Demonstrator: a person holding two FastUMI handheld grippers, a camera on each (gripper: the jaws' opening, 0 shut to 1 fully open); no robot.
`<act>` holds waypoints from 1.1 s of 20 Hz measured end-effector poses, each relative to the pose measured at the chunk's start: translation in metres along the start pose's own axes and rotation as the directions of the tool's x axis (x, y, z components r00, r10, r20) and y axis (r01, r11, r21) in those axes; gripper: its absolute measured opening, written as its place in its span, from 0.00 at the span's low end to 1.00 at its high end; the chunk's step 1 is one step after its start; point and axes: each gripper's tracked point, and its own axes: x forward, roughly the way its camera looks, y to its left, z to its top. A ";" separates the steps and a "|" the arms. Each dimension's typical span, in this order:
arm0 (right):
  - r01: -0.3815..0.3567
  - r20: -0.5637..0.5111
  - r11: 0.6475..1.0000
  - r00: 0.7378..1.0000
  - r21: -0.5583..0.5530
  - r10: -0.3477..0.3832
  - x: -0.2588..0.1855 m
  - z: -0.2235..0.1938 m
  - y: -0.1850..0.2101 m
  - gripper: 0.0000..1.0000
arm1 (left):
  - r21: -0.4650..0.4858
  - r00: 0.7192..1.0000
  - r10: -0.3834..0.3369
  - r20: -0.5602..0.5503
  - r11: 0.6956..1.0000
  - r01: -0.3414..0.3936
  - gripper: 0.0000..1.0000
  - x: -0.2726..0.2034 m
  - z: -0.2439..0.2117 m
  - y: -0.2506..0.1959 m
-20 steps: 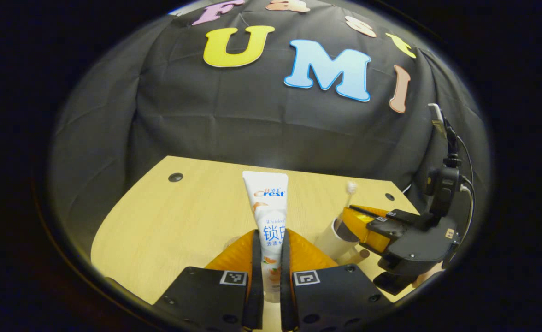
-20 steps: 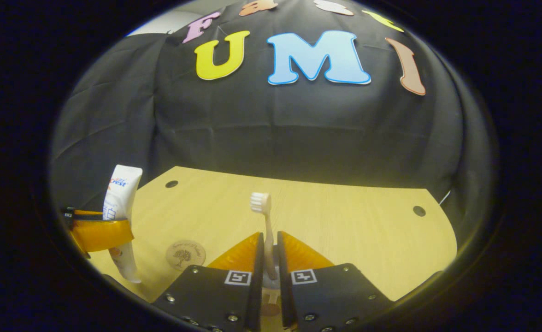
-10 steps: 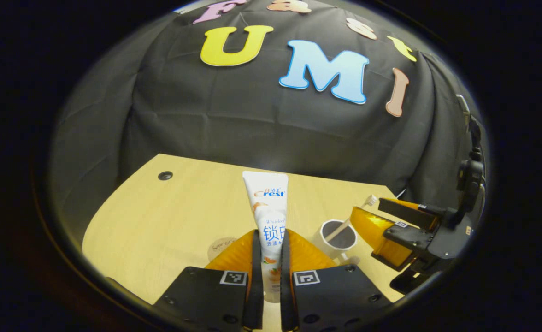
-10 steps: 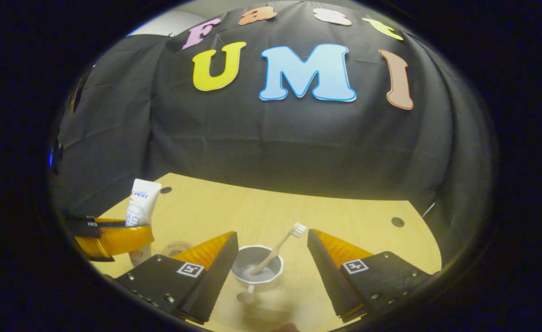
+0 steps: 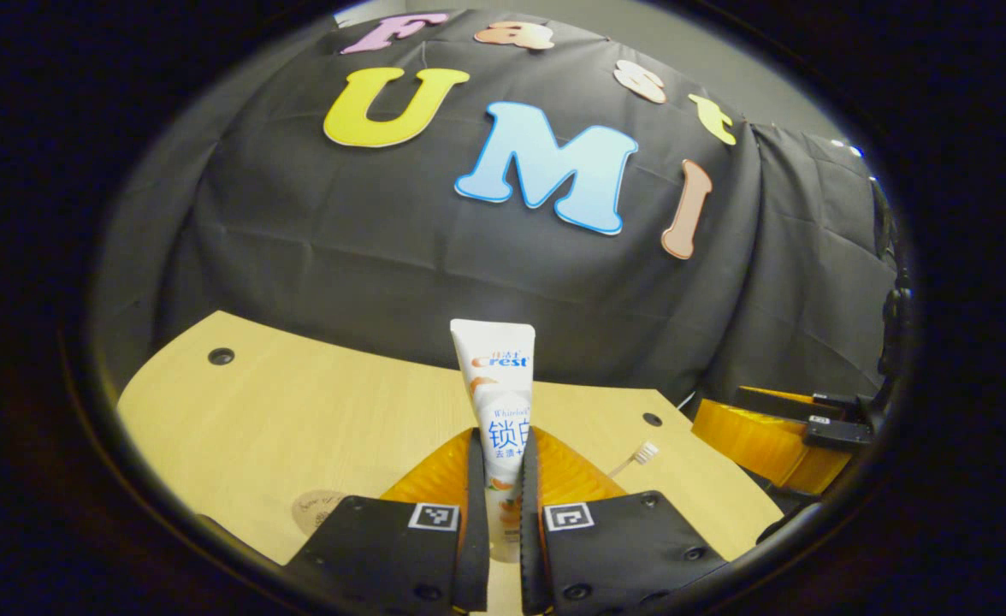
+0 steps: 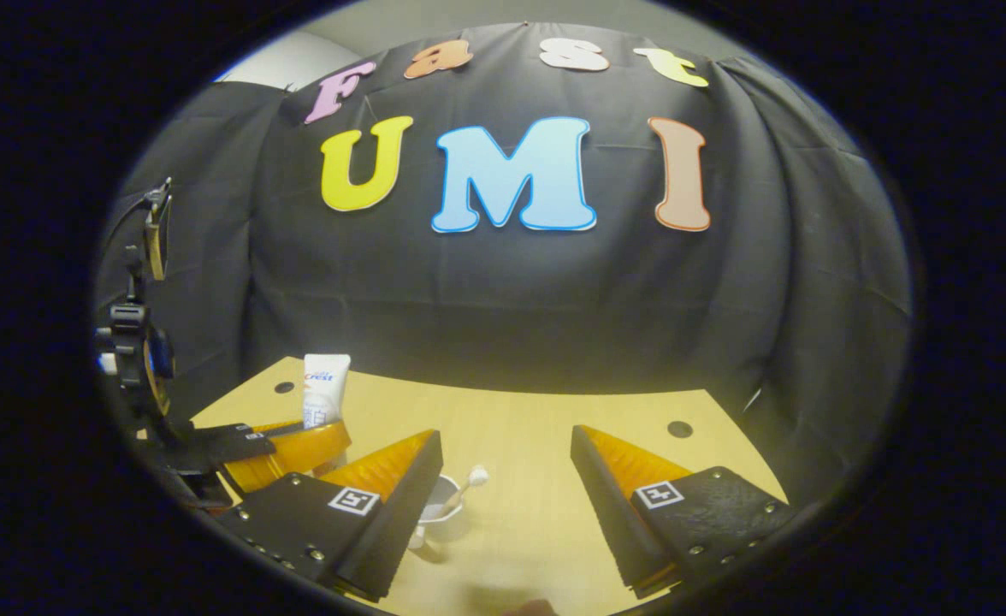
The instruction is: Put the toothbrush and toothpaste on the desktop into the cup, then pick up the cup and place it on the coaster on the desktop.
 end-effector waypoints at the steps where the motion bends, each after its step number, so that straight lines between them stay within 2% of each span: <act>1: 0.015 -0.005 1.000 1.000 0.009 -0.015 -0.006 -0.001 -0.008 0.93 | 0.010 0.999 -0.022 0.023 1.000 0.022 0.22 0.013 0.004 -0.007; 4: 0.048 -0.026 0.998 0.999 0.038 -0.047 -0.020 -0.006 -0.025 0.93 | 0.022 0.995 -0.077 0.064 0.997 0.076 0.22 0.048 0.005 -0.024; 5: 0.060 -0.038 0.997 0.998 0.040 -0.058 -0.023 -0.011 -0.030 0.90 | 0.030 0.993 -0.088 0.079 0.996 0.086 0.22 0.056 0.007 -0.028; 9: 0.088 -0.106 0.994 0.991 0.065 -0.081 -0.029 -0.036 -0.042 0.90 | 0.092 0.985 -0.128 0.119 0.989 0.117 0.22 0.073 -0.005 -0.045; 10: 0.091 -0.125 0.993 0.989 0.076 -0.081 -0.030 -0.043 -0.044 0.93 | 0.102 0.985 -0.132 0.116 0.988 0.120 0.22 0.077 -0.011 -0.046; 14: 0.092 -0.160 0.992 0.984 0.083 -0.078 -0.030 -0.053 -0.045 0.93 | 0.131 0.989 -0.116 0.087 0.986 0.104 0.24 0.092 -0.029 -0.044; 17: 0.076 -0.162 0.993 0.985 0.086 -0.061 -0.027 -0.053 -0.039 0.93 | 0.153 0.993 -0.098 0.065 0.984 0.088 0.20 0.093 -0.043 -0.035; 20: 0.059 -0.173 0.995 0.984 0.084 -0.044 -0.025 -0.056 -0.033 0.93 | 0.185 0.993 -0.111 0.040 0.977 0.101 0.27 0.091 -0.051 -0.036; 21: 0.056 -0.174 0.995 0.984 0.082 -0.041 -0.025 -0.056 -0.031 0.93 | 0.179 0.991 -0.130 0.025 0.976 0.124 0.31 0.088 -0.055 -0.041; 22: 0.053 -0.174 0.995 0.984 0.081 -0.038 -0.024 -0.055 -0.029 0.93 | 0.173 0.991 -0.135 0.022 0.976 0.129 0.41 0.086 -0.056 -0.041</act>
